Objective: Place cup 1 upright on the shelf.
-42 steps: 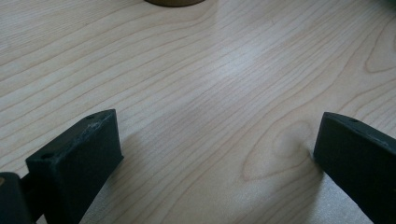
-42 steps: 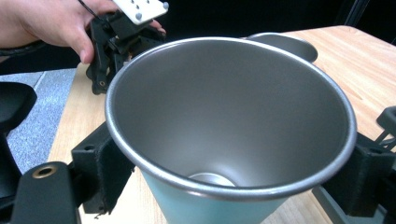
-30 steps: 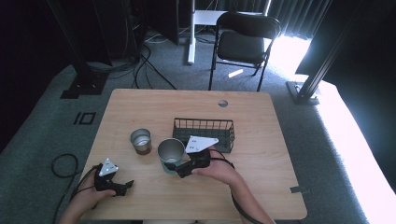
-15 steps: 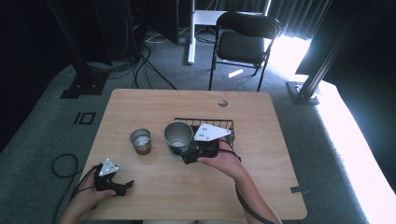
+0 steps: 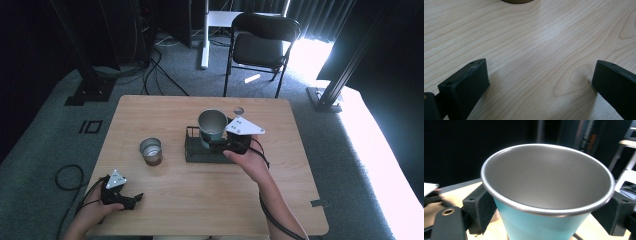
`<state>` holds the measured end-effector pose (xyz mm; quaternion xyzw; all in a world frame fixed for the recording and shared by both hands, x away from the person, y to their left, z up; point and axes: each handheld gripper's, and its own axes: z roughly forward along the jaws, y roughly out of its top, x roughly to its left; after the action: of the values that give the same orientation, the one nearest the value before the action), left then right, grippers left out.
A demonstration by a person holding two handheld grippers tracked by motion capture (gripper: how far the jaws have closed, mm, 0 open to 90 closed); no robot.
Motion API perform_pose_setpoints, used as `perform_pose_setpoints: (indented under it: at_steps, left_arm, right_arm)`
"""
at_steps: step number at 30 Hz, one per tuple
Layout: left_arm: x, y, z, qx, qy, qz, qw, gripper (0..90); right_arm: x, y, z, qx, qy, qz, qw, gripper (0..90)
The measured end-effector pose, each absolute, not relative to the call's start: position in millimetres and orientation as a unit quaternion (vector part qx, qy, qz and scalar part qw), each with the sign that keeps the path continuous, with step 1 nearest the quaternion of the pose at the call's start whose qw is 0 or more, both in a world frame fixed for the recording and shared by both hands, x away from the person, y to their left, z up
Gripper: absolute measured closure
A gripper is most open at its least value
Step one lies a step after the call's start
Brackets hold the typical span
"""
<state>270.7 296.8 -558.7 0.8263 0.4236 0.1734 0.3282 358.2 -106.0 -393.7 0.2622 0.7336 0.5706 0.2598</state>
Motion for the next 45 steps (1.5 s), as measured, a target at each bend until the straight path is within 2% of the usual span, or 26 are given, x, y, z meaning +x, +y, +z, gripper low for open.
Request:
perform_pose_setpoints:
  at_steps: [13, 30, 45]
  left_arm:
    - [270.6, 296.8, -558.7, 0.826, 0.424, 0.173, 0.328, 1.5]
    - [270.6, 296.7, -558.7, 0.826, 0.424, 0.173, 0.328, 1.5]
    - [270.6, 296.7, -558.7, 0.826, 0.424, 0.173, 0.328, 1.5]
  right_arm:
    - [382.1, -139.4, -415.8, 0.350, 0.713, 0.522, 0.311, 14.2]
    - [396.1, -154.3, -461.0, 0.396, 0.715, 0.486, 0.309, 14.1]
    - [396.6, -159.3, -480.7, 0.406, 0.713, 0.483, 0.306, 14.1]
